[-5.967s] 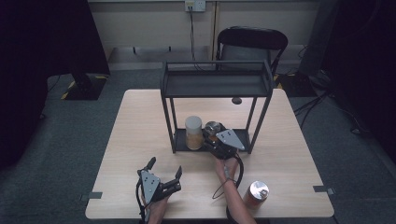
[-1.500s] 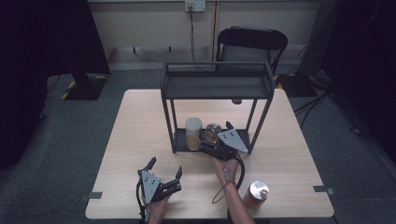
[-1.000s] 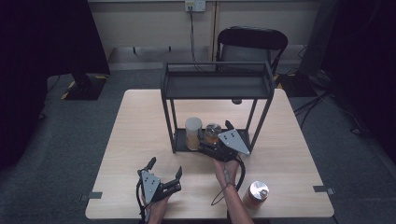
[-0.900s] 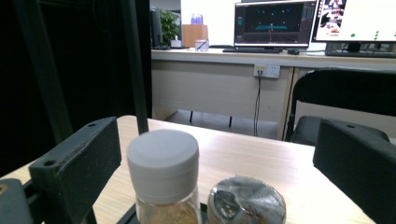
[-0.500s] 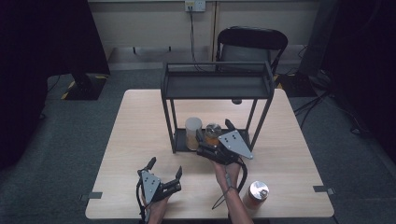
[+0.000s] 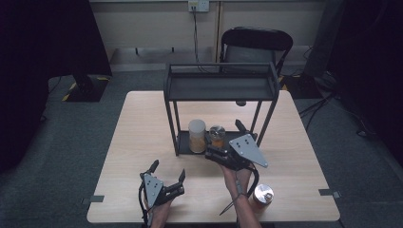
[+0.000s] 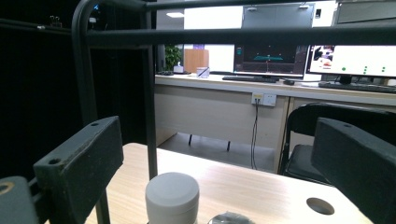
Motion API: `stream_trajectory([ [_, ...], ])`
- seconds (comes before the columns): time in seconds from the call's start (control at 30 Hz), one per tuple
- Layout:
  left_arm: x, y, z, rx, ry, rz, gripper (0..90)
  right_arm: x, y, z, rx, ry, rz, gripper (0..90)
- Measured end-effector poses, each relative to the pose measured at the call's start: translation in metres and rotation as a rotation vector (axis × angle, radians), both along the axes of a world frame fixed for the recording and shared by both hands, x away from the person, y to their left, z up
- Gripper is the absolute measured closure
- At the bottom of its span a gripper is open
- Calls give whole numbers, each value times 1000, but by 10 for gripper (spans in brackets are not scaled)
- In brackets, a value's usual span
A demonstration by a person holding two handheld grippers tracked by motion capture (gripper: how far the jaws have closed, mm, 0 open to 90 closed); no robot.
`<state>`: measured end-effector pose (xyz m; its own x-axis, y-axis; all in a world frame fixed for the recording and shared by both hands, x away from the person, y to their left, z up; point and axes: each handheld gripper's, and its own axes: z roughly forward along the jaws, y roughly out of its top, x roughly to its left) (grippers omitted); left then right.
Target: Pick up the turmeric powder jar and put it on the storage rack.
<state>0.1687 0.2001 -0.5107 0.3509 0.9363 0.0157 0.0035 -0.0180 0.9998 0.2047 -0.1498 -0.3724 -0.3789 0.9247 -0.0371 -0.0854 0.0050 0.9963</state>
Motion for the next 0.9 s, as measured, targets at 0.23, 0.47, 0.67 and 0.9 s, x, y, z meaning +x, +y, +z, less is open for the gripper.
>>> stream_trajectory([
  [0.23, 0, 0, 0, 0, 0, 0, 22, -5, -12, 8, 13, -30, -25, 14],
  [0.47, 0, 0, 0, 0, 2, 0, 22, -9, -24, 12, 19, -46, -54, 11],
  [0.67, 0, 0, 0, 1, 1, 0, 22, -14, -36, 14, 29, -56, -81, 8],
  [0.9, 0, -1, 1, 4, 3, 3, 22, -20, -47, 13, 31, -87, -111, 7],
])
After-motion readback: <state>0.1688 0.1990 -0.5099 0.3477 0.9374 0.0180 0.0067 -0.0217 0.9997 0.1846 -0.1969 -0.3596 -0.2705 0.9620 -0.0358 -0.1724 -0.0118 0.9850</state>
